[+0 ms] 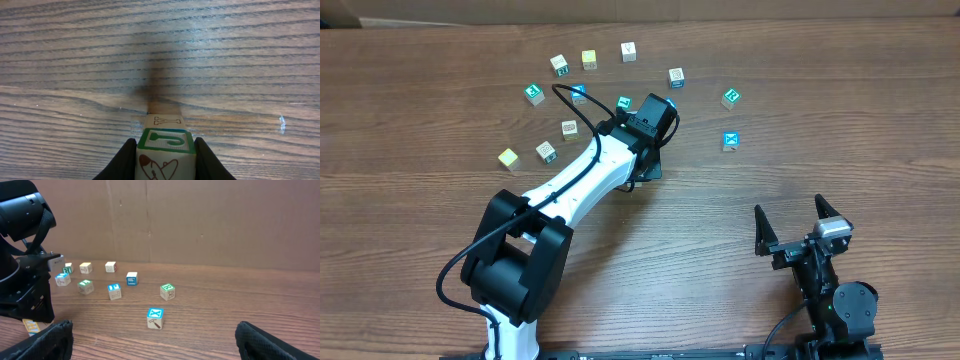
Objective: Form a tower
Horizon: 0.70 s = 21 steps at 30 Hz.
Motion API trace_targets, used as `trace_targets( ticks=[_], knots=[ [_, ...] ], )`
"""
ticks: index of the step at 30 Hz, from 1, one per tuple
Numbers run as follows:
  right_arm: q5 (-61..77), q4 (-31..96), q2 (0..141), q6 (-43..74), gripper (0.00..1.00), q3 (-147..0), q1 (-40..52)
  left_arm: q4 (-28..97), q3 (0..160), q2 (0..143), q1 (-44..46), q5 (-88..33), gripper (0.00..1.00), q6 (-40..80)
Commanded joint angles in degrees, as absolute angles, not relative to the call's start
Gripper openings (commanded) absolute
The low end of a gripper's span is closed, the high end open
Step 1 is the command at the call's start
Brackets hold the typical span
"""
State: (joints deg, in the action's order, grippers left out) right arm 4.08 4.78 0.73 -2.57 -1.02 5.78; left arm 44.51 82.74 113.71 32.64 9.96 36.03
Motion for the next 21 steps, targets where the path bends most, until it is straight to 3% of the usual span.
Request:
trace_targets(
  ticks=[1, 21],
  knots=[
    [3.73, 4.60, 0.21, -2.66, 1.00, -0.45, 6.15, 44.34, 82.21, 114.65, 33.08, 11.11, 0.06, 35.29],
    [3.73, 4.60, 0.21, -2.66, 1.00, -0.45, 6.15, 44.36, 82.21, 114.65, 33.08, 11.09, 0.21, 34.83]
  ],
)
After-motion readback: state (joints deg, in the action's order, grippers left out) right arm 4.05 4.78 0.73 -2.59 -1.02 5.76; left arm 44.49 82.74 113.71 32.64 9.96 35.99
